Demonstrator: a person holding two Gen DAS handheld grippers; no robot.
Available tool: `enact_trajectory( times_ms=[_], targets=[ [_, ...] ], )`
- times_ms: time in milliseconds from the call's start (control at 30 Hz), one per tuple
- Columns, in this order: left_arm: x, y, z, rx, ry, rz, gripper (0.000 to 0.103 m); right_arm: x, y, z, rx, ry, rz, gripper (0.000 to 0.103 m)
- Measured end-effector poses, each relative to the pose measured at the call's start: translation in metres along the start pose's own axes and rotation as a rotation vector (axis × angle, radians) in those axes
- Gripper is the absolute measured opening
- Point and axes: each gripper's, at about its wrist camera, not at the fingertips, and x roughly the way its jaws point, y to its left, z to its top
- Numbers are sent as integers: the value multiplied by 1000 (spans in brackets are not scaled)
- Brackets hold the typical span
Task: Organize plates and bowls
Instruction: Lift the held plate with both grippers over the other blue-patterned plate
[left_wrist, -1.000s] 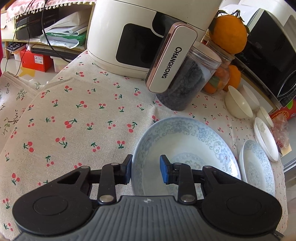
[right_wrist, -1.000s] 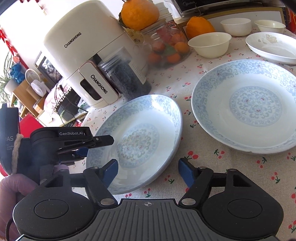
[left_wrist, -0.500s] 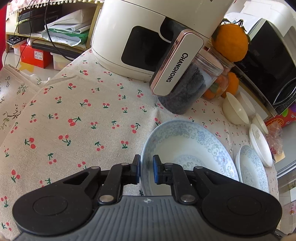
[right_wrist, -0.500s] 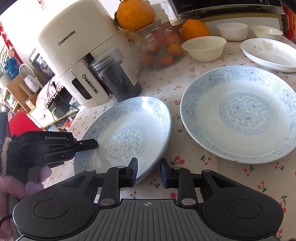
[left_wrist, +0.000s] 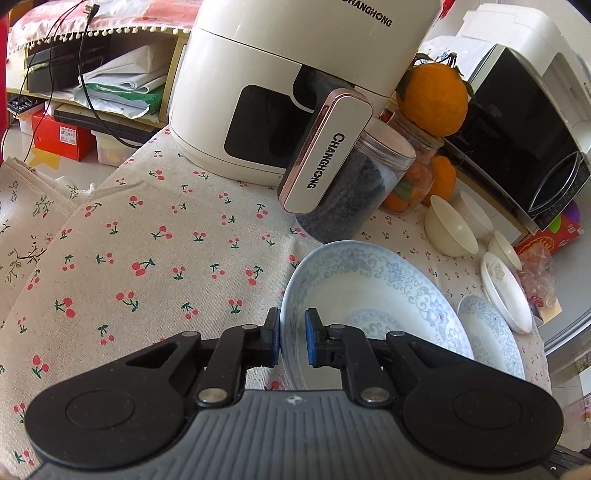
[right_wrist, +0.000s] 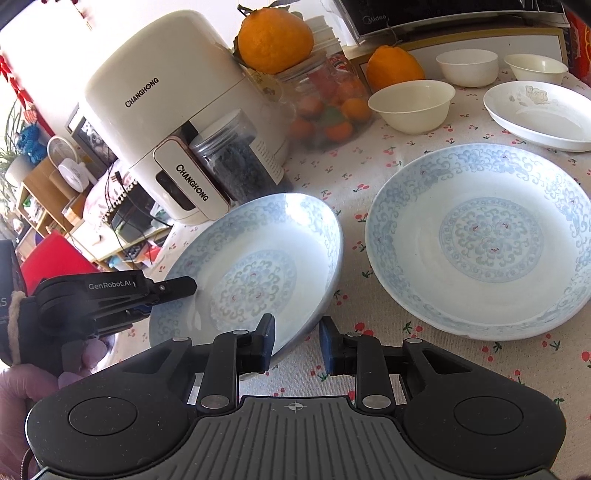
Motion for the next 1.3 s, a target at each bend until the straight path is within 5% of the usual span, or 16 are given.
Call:
enact_trajectory(
  times_ms=[367,1300],
  targets=[
    [-2,-22,2,6,-25,-53,12,-25,-15,21,27,-59,16,26],
    [37,-132,-22,241,99,-90,12,-82,-110,46,98,-121,-113,26]
  ],
)
